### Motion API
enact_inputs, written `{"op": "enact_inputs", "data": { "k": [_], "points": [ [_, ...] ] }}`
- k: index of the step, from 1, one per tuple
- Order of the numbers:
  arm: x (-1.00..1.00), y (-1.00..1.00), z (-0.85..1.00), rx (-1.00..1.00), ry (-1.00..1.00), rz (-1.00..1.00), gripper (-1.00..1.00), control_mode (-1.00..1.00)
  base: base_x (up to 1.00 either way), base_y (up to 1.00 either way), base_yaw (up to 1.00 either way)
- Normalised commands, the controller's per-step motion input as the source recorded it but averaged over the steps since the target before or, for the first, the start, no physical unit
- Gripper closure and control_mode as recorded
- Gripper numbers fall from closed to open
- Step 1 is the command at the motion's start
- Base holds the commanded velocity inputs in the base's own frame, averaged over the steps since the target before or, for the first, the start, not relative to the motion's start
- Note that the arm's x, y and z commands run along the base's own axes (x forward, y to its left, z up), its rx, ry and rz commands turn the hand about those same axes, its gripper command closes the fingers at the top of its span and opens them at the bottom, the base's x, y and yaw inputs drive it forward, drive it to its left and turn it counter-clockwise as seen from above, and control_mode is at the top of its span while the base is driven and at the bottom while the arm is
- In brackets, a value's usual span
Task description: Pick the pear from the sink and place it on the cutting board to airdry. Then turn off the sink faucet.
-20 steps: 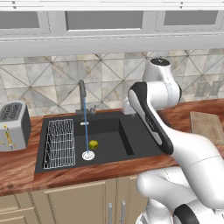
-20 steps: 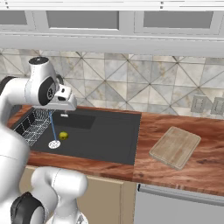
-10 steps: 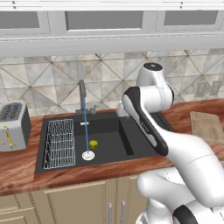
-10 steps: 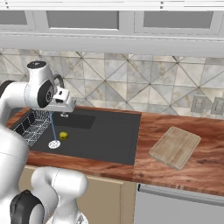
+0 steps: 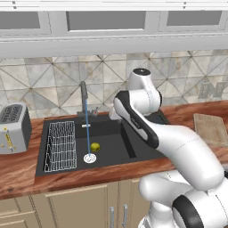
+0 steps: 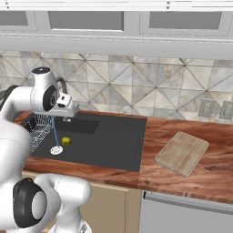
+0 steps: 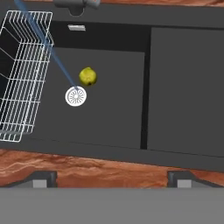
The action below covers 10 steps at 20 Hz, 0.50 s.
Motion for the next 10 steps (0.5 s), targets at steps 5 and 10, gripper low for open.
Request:
{"op": "enact_inputs", "data": {
  "k": [5,10],
  "points": [
    [0.23,0.28,-0.11,0.01,0.02,0.0,-1.0,-1.0,0.0,0.0,0.0],
    [0.2,0.27,-0.2,0.0,0.01,0.0,-1.0,-1.0,0.0,0.0,0.0]
  ]
}}
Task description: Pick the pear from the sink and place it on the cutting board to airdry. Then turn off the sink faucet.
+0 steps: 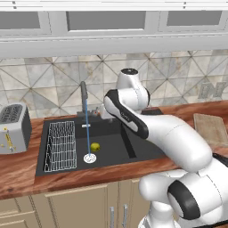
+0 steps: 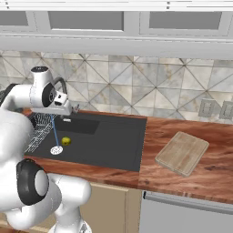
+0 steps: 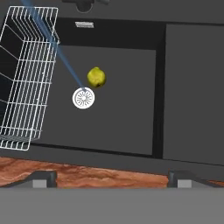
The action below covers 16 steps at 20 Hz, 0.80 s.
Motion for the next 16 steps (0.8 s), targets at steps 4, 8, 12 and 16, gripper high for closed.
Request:
{"op": "enact_inputs", "data": {
  "k": [4,8,12,16],
  "points": [
    [0.13,0.21,-0.38,0.0,-0.04,0.0,-1.0,-1.0,0.0,0.0,0.0],
    [0.25,0.27,-0.31,0.0,0.0,0.03,-1.0,-1.0,0.0,0.0,0.0],
    [0.2,0.14,-0.32,0.0,0.0,0.03,-1.0,-1.0,0.0,0.0,0.0],
    [0.22,0.05,-0.35,0.0,0.0,0.02,-1.0,-1.0,0.0,0.0,0.0]
  ]
}}
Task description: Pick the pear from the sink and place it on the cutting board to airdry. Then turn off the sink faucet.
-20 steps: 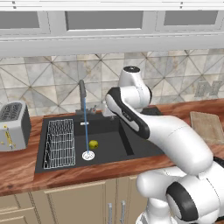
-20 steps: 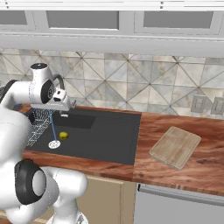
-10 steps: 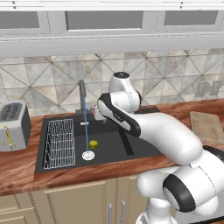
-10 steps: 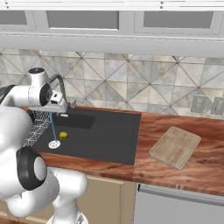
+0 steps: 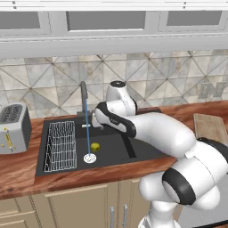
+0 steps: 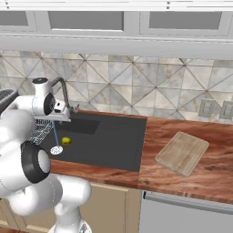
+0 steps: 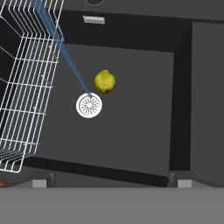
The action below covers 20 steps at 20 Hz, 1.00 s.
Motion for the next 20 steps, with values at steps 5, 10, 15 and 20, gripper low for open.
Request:
{"op": "enact_inputs", "data": {
  "k": [5,10,15,20],
  "points": [
    [0.27,0.03,-0.37,0.0,0.0,0.01,-1.0,-1.0,0.0,0.0,0.0],
    [0.16,0.02,-0.28,0.0,0.0,0.0,-1.0,-1.0,0.0,0.0,0.0],
    [0.11,0.06,-0.38,0.0,0.0,0.0,-1.0,-1.0,0.0,0.0,0.0],
    [0.19,0.13,-0.32,0.0,0.0,0.0,-1.0,-1.0,0.0,0.0,0.0]
  ]
}}
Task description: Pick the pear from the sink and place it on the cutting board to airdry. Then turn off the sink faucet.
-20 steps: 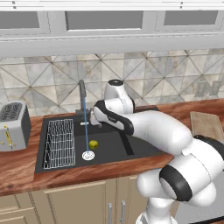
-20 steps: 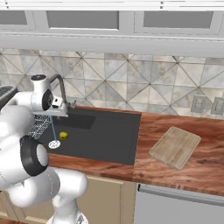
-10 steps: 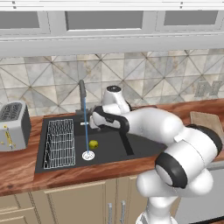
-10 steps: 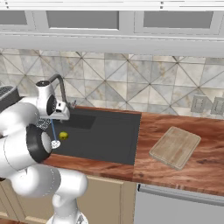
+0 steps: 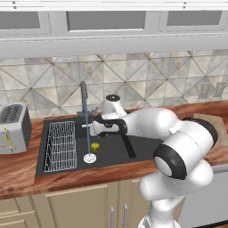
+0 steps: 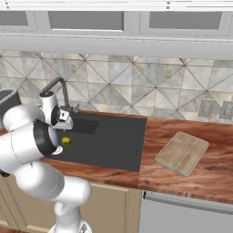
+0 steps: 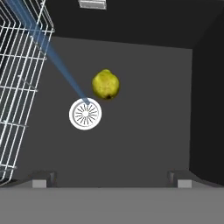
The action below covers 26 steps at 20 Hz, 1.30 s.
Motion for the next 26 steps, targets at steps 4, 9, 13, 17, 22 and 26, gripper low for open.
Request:
{"op": "enact_inputs", "data": {
  "k": [4,9,13,17,22,26],
  "points": [
    [0.18,0.08,-0.21,0.0,0.0,0.0,-1.0,-1.0,0.0,0.0,0.0],
    [0.17,0.09,-0.17,0.0,0.0,0.0,-1.0,-1.0,0.0,0.0,0.0],
    [0.17,0.13,-0.1,0.0,0.0,0.0,-1.0,-1.0,0.0,0.0,0.0],
    [0.23,0.12,-0.13,0.0,0.04,0.0,-1.0,-1.0,0.0,0.0,0.0],
    [0.21,0.05,-0.25,0.0,0.04,0.0,-1.0,-1.0,0.0,0.0,0.0],
    [0.23,0.06,-0.25,0.0,0.01,0.0,-1.0,-1.0,0.0,0.0,0.0]
  ]
}}
